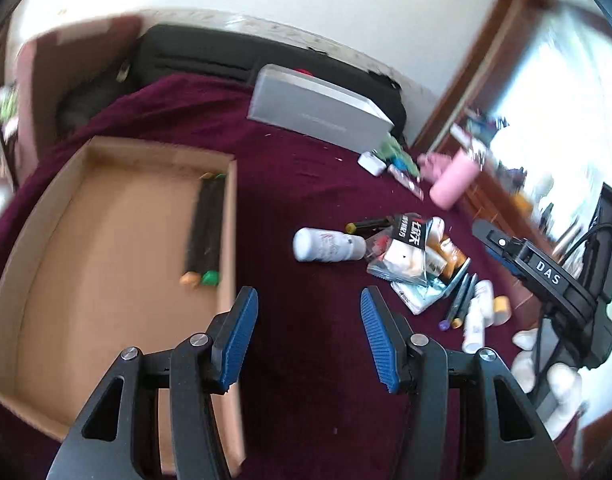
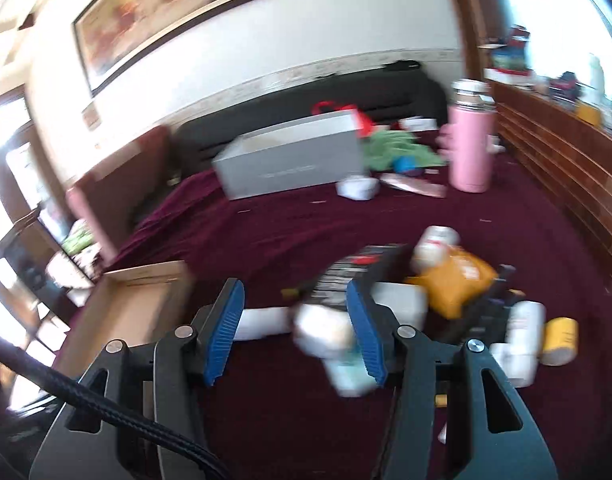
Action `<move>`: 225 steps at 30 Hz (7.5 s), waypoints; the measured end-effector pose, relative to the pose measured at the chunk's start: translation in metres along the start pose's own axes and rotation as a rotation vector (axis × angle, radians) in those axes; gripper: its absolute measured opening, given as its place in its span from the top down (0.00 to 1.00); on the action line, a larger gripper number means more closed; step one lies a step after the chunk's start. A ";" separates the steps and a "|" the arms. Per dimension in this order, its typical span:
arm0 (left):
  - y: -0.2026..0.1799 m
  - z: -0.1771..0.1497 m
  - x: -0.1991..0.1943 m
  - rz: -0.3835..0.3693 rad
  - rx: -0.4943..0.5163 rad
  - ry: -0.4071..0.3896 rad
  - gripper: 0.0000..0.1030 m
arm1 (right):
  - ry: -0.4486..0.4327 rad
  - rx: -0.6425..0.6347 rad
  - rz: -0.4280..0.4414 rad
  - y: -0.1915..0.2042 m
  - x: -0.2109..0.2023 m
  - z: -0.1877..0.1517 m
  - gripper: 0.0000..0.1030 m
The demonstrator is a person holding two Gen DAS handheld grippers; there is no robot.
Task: Organize objects
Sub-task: 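Grasp the white pill bottle with the left tool, then grasp the yellow Hanajirushi jar with the right tool while the left holds the bottle, then carry the bottle and jar into the box and open both tools, then move both tools back from the box toward the cluttered pile, then grasp the black-and-white snack packet with the left tool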
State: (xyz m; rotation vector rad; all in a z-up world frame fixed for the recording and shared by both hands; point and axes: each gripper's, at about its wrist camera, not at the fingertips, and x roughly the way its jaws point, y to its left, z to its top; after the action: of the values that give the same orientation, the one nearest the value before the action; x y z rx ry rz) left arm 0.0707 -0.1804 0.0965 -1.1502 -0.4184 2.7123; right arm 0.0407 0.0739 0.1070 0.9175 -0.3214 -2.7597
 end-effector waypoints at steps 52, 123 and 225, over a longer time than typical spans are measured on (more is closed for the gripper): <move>-0.087 -0.067 0.084 0.057 0.434 0.255 0.72 | 0.123 0.357 -0.197 -0.194 -0.031 -0.005 0.48; 0.200 0.066 0.082 0.111 -0.226 0.141 0.72 | 0.622 -0.011 0.211 0.222 0.233 -0.016 0.63; -0.127 -0.004 0.135 0.150 0.427 0.243 0.75 | 0.018 0.255 -0.019 -0.127 0.008 -0.006 0.40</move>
State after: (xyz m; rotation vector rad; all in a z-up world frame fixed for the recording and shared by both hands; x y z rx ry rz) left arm -0.0145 -0.0244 0.0429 -1.3936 0.2787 2.5499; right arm 0.0210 0.1923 0.0636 1.0070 -0.6767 -2.7691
